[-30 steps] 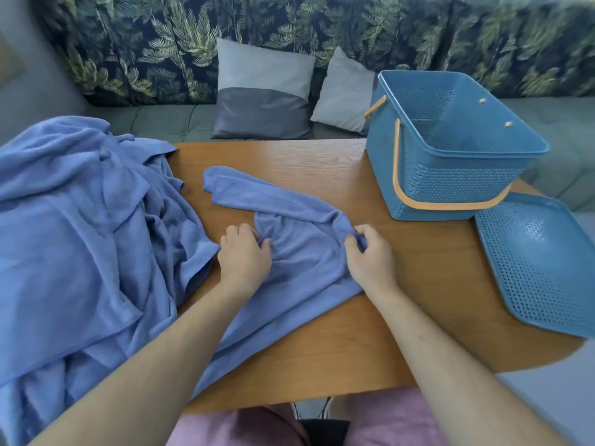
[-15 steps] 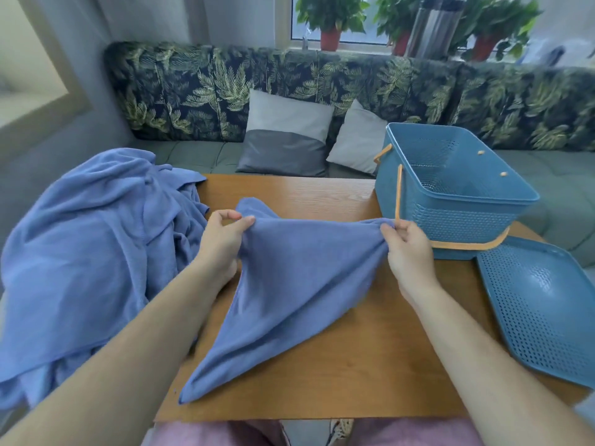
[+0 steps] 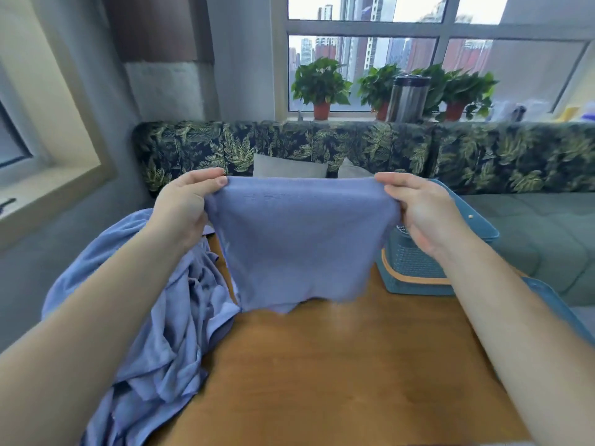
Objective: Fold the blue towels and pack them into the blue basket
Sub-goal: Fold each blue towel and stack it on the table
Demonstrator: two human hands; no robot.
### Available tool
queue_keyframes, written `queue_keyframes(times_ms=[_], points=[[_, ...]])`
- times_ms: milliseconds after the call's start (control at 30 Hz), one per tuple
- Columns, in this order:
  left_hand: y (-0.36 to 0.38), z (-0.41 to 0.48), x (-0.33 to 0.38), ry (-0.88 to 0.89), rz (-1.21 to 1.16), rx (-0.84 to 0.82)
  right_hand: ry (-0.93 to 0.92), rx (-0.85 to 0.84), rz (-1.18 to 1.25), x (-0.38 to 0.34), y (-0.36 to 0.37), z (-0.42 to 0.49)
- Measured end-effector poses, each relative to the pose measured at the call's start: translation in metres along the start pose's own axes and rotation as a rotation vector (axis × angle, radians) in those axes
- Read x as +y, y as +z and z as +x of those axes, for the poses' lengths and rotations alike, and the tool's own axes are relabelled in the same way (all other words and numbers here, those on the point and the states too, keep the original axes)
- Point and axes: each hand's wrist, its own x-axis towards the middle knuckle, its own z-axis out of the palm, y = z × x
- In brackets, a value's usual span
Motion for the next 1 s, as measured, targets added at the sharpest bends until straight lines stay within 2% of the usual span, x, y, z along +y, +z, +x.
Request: queue_keyframes(times_ms=[167, 300, 467, 633, 700, 833, 1000], points=[[0.003, -0.023, 0.035, 0.072, -0.047, -0.012, -0.099, 0.02, 0.017, -0.045, -0.009, -0.022], [0.007, -0.02, 0.04, 0.064, 0.063, -0.019, -0.15, 0.034, -0.06, -0.06, -0.016, -0.02], [0.011, 0.005, 0.014, -0.041, 0.13, -0.025, -0.04, 0.036, -0.168, -0.037, -0.015, 0.001], [0.02, 0.043, -0.013, -0.129, 0.002, 0.038, 0.062, 0.111, -0.176, -0.01, -0.005, 0.037], [0.025, 0.059, -0.015, -0.103, 0.009, 0.068, 0.052, 0.121, -0.201, -0.008, -0.002, 0.053], [0.033, 0.084, -0.006, 0.074, 0.166, 0.092, -0.046, 0.13, -0.315, -0.019, 0.007, 0.075], [0.033, 0.073, -0.005, 0.178, 0.25, 0.077, -0.23, 0.133, -0.646, -0.011, 0.01, 0.07]])
